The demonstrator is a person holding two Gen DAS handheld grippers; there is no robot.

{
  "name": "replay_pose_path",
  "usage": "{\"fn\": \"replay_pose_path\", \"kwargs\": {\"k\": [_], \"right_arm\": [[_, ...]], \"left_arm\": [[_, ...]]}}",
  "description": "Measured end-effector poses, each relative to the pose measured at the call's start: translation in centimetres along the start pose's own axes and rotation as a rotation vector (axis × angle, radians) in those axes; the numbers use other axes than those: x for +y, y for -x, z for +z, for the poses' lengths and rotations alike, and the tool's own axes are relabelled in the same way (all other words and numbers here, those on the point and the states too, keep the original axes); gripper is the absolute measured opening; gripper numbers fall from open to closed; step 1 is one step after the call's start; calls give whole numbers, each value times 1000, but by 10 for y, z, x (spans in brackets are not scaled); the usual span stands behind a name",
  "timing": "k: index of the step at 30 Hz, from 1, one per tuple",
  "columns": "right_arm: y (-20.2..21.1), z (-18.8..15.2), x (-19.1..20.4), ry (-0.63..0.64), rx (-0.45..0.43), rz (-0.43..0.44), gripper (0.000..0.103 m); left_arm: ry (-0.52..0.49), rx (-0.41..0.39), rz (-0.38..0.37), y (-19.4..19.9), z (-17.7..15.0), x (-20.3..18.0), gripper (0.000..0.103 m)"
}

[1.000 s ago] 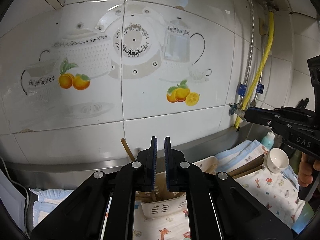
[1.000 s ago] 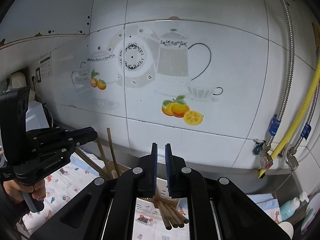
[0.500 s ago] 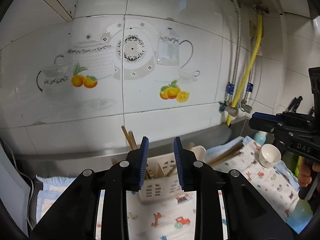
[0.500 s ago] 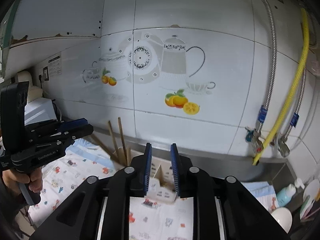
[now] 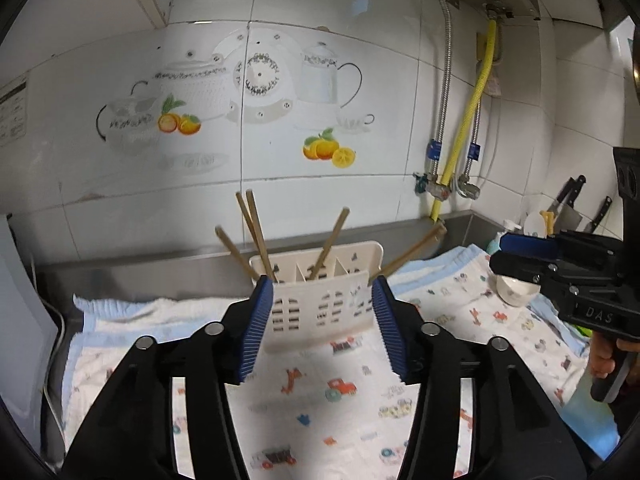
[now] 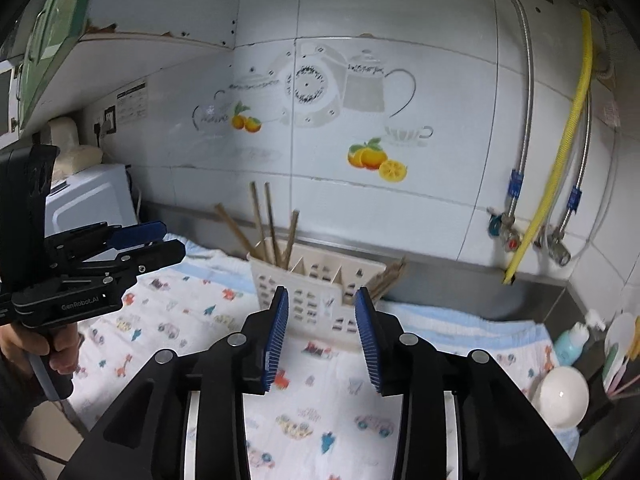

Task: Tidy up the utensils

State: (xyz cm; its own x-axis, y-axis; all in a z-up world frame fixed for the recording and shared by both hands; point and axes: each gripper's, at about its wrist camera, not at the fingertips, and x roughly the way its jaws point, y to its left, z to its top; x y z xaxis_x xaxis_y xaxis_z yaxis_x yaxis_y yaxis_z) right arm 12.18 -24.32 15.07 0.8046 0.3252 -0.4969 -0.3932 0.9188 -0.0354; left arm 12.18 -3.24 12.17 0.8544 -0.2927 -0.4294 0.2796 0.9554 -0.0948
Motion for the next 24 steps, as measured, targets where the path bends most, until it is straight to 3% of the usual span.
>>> {"fn": "replay_pose_path", "kwargs": {"k": [13, 24], "right_arm": [[19, -52, 27, -3, 30, -52, 53], [31, -79, 34, -19, 40, -86, 64]], "left_arm": [[-14, -8, 16, 33, -42, -9, 86], [-1, -9, 31, 49, -64, -9, 98]]}}
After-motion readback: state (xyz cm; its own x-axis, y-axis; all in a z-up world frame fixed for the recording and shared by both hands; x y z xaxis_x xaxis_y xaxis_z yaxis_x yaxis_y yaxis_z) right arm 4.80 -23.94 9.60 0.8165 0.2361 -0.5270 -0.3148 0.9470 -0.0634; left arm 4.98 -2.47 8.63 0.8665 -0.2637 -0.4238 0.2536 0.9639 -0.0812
